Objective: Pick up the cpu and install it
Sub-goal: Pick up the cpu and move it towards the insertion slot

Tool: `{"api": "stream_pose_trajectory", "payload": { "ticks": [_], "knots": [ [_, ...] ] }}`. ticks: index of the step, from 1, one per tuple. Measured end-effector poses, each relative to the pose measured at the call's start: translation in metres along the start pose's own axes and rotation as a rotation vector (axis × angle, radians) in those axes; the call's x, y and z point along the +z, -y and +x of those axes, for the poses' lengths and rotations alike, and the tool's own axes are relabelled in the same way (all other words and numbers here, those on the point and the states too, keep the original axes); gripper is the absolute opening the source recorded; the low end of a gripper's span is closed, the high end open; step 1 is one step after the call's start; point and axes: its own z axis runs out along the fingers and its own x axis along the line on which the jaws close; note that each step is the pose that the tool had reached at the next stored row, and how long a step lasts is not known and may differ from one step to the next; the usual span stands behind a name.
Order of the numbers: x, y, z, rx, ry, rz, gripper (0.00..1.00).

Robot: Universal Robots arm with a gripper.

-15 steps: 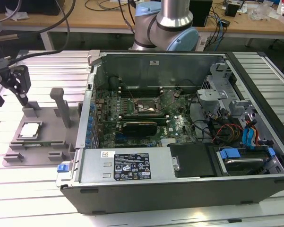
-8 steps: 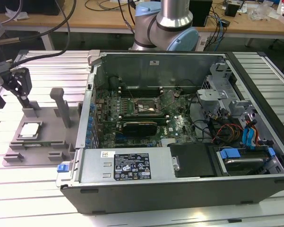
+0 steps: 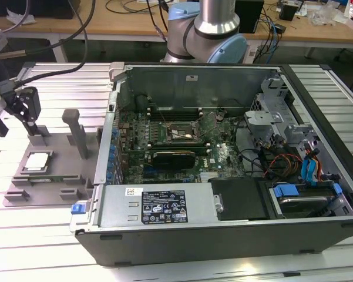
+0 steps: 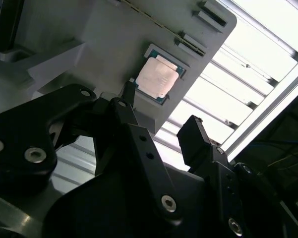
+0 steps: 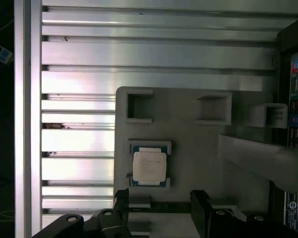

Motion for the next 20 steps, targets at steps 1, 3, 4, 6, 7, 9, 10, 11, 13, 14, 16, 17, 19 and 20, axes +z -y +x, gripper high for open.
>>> {"api": "stream_pose_trajectory", "payload": {
  "ticks": [1, 3, 4, 6, 7, 9, 10, 11, 13, 14, 16, 17, 19, 20],
  "knots": [
    [0.0011, 0.0, 0.0, 0.0, 0.0, 0.0, 0.62],
    [0.0028, -0.0001, 0.0001, 0.0, -0.0001, 0.0, 0.62],
    [0.004, -0.0001, 0.0001, 0.0, 0.0, 0.0, 0.62],
    [0.0051, -0.0001, 0.0001, 0.0, 0.0, 0.0, 0.62],
    [0.0068, -0.0002, 0.0002, 0.0, -0.0001, 0.0, 0.62],
    [0.0095, -0.0002, 0.0003, 0.0, 0.0, 0.0, 0.62],
    [0.0104, -0.0003, 0.0003, 0.0, 0.0, 0.0, 0.62],
    [0.0114, -0.0003, 0.0003, 0.0, 0.0, 0.0, 0.62],
    [0.0123, -0.0003, 0.0003, 0.0, -0.0001, 0.0001, 0.62],
    [0.0129, -0.0003, 0.0003, 0.0, -0.0001, 0.0, 0.62],
    [0.0146, -0.0003, 0.0004, 0.0, 0.0, 0.0, 0.62],
    [0.0152, -0.0004, 0.0004, 0.0, 0.0, 0.0, 0.62],
    [0.0162, -0.0004, 0.0004, 0.0, 0.0, 0.0, 0.62],
    [0.017, -0.0004, 0.0005, 0.0, -0.0001, 0.0, 0.62]
  ]
}}
